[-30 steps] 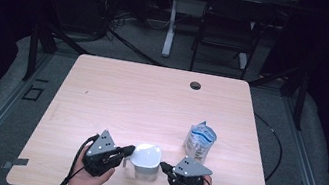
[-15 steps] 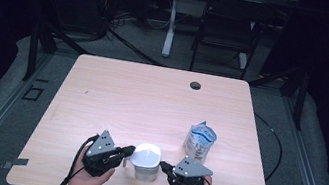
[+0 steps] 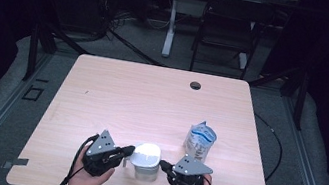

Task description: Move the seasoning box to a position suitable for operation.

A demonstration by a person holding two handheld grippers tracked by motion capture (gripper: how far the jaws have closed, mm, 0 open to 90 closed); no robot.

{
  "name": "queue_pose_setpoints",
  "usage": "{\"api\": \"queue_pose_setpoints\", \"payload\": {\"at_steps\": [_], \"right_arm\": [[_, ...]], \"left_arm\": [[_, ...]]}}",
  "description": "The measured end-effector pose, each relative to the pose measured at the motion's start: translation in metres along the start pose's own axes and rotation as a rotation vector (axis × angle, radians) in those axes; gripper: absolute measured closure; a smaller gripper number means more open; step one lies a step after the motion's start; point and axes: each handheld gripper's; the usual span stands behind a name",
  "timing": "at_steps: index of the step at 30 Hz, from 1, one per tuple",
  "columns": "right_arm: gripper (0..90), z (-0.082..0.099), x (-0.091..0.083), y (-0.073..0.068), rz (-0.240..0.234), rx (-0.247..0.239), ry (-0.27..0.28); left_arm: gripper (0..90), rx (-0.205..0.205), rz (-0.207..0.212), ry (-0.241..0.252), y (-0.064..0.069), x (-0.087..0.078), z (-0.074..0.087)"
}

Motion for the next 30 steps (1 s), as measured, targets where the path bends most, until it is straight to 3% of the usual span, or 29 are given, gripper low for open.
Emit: {"api": "queue_pose_setpoints", "payload": {"at_steps": [10,15,20,30], "right_arm": [[90.0,-0.008,0.000,-0.001,0.008,-0.010,-0.008],[90.0,-0.013,0.001,0.000,0.008,-0.008,-0.007],[89.5,-0.016,0.001,0.001,0.006,-0.001,-0.004],[88.8,-0.023,0.001,-0.001,0.000,0.006,0.000]], "left_arm": [[82.1,-0.044,-0.013,-0.015,-0.007,-0.005,0.002],[70.5,-0.063,-0.035,-0.019,-0.013,-0.011,0.006],[65.4,-0.096,-0.055,-0.006,-0.021,-0.019,0.010],[60.2,-0.088,-0.084,0.006,-0.021,-0.025,0.009]]}}
Point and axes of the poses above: each handheld gripper's, and its own axes: x roughly forward along the jaws, z roughly out of its underside, y roughly to its right, and after that the axes turned 1 degree about -y, right-handed
